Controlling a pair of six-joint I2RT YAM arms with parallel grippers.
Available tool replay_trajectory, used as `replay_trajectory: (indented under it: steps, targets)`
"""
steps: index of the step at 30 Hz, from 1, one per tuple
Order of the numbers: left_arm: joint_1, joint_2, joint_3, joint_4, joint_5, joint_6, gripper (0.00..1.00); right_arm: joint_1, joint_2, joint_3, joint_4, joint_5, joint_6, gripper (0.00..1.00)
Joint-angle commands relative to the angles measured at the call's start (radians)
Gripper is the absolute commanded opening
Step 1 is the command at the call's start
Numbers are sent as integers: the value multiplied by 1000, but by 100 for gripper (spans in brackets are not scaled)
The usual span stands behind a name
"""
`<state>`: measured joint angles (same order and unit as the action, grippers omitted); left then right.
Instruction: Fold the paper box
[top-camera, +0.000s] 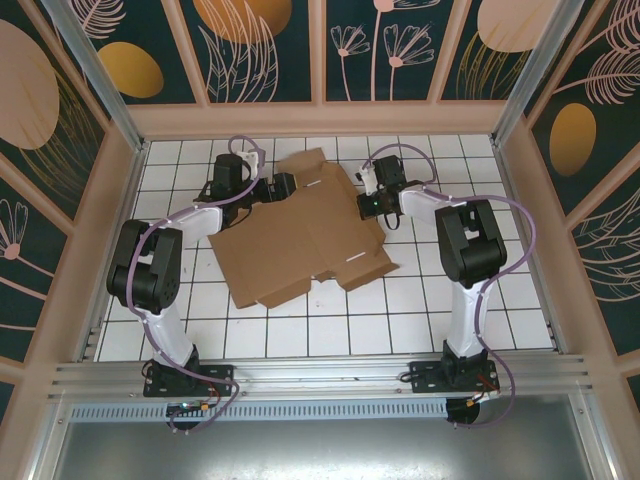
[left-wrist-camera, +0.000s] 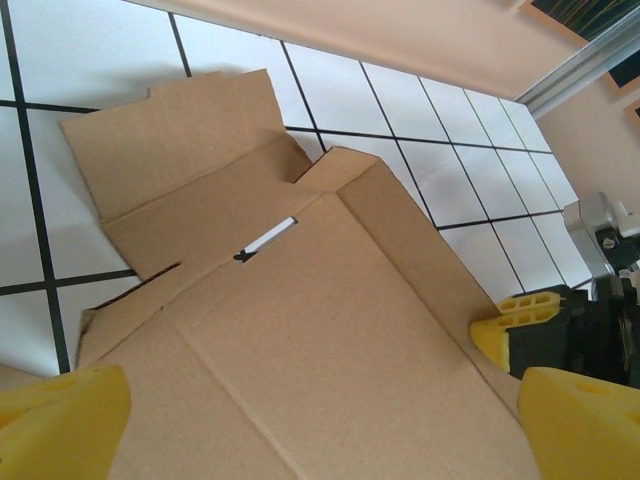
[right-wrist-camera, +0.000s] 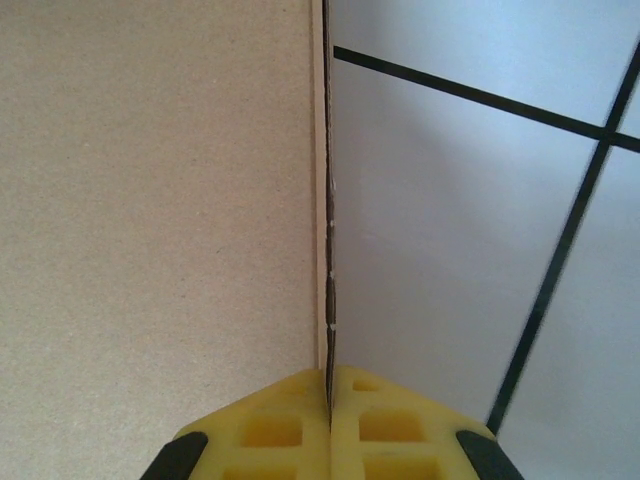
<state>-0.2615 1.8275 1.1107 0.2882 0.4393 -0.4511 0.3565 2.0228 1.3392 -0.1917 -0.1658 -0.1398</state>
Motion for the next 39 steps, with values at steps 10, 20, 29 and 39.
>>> replay_trajectory:
  steps: [10,20,29,39]
  targets:
    - [48,-80,10,8,-79,-17,99,85,-163,-21,-9,396,-155,0]
    - [64,-91,49,-42,-178,-27,99,161,-231,-69,110,682,-334,0]
    - [98,-78,72,-43,-188,-94,99,240,-269,-135,341,842,-618,0]
    - [151,-77,80,-33,-179,-104,99,348,-275,-280,746,914,-974,0]
